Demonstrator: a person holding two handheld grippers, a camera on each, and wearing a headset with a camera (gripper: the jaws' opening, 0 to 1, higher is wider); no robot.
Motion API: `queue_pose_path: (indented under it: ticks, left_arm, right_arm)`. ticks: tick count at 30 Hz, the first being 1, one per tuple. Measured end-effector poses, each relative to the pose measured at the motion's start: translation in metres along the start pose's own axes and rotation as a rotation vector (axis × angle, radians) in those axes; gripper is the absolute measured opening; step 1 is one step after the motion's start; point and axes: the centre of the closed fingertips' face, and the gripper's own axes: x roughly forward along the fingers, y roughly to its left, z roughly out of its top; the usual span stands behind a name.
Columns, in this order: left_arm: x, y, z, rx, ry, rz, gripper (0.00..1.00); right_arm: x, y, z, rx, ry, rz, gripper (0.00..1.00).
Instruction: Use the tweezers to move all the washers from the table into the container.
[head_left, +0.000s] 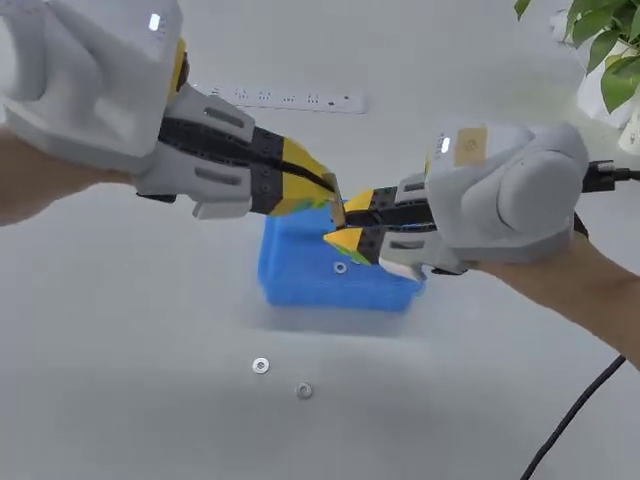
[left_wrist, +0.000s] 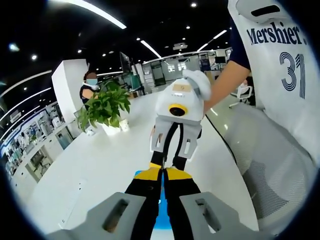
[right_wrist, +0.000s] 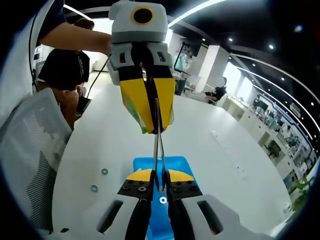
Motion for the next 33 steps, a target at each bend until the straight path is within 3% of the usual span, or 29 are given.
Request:
queue_pose_path:
  ticks: [3,5,8,14,22,28,33]
  left_arm:
    - [0.005,0.007,-0.007,-0.01,0.01,0.005,0.05]
    - [0.01,0.011,-0.014,-0.057,-0.001,-0.002,0.05]
    - [0.018,0.019,-0.033,-0.08,0.019,0.002,0.05]
    - [0.028,0.021,-0.047,-0.118,0.041,-0.015,0.06]
    - [0.03,0.017,-0.052,-0.132,0.05,-0.026,0.05]
    - [0.03,0.013,-0.049,-0.122,0.051,-0.034,0.05]
    - [0.02,0.007,-0.04,-0.101,0.047,-0.031,0.05]
  right_arm:
    - [0.008,-0.007,-0.009,0.031,0.009,-0.003,0.11]
    - [0.013,-0.008,-0.013,0.042,0.015,-0.004,0.11]
    - [0.021,-0.01,-0.027,0.068,0.046,-0.006,0.11]
    - [0.032,-0.006,-0.041,0.138,0.063,0.003,0.11]
    - [0.033,-0.001,-0.046,0.165,0.075,0.011,0.11]
    - [0.031,0.002,-0.045,0.164,0.074,0.008,0.12]
    - [0.025,0.002,-0.038,0.144,0.058,-0.005,0.12]
